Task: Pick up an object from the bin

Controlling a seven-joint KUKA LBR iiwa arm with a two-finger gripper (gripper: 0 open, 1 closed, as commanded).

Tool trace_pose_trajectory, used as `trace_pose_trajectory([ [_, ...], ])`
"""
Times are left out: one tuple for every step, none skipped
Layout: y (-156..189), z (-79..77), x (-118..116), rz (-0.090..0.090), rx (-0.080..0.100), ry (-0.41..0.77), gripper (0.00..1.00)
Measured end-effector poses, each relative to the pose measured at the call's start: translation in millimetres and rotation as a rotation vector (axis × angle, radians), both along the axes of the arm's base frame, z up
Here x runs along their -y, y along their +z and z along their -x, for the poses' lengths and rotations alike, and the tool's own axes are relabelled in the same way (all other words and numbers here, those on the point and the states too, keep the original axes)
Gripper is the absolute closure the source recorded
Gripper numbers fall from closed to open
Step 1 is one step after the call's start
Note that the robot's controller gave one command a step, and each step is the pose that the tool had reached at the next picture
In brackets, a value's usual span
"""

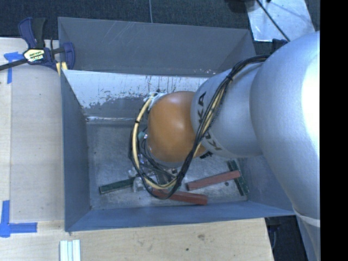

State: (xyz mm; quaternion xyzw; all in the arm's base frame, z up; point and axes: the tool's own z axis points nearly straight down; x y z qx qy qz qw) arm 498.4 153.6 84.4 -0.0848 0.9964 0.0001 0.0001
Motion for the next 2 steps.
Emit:
trace_pose_trajectory([
  [0.0, 0.0, 0.0, 0.0, 0.0, 0.0, 1.0],
  [135.6, -22.6, -7.6, -0.001, 0.003, 0.014, 1.0],
])
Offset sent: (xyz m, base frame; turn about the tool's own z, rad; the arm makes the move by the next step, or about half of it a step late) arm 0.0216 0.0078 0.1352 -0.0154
